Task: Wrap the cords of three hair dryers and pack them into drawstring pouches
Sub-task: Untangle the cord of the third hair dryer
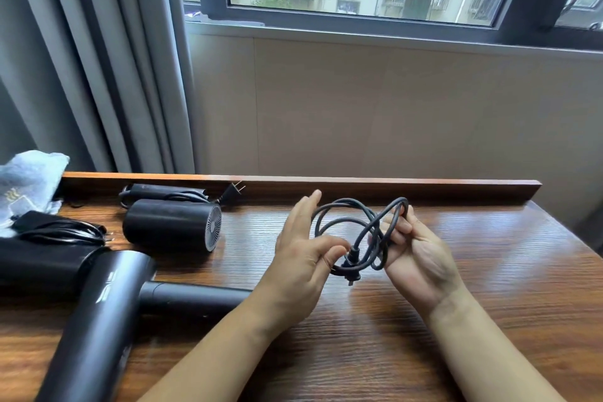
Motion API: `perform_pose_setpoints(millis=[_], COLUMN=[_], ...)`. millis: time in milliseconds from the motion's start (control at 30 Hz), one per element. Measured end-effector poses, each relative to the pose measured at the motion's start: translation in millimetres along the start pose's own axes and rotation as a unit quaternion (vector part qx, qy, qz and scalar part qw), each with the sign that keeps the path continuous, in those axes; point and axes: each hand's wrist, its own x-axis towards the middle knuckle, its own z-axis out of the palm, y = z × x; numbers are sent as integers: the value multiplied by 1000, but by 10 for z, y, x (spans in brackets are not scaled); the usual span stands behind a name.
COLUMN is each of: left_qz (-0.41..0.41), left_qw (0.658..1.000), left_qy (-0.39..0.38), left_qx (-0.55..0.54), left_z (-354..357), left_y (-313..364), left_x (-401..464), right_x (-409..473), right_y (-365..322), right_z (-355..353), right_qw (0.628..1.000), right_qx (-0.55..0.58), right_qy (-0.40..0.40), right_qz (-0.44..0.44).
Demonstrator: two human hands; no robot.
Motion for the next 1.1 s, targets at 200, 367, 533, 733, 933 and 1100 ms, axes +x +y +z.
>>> perform_pose_setpoints(millis=[200,367,533,733,933,1100], left_qz=[-17,-26,-4,49,-10,3], left_qw=[993,992,992,973,914,947], left_qy=[-116,-103,123,221,83,-65], left_qx=[-10,-63,-34,-34,-398,-316], left_z=[32,-22,-54,-105,-181,-150], left_y=[87,174,196,184,255,331], left_x=[-56,-55,-23,-8,-17,-85], right_x=[20,-26,25,-86,-11,-12], right_y=[23,55,120,137,127,74], right_z=[-57,14,1,-61,-102,-78], right_qw=[993,989,936,828,834,951], right_qx=[-119,-135,-303,-514,-508,-282], right_qy=[26,47,60,-31,28,-52], right_qz=[2,-33,-169,-223,-213,-112])
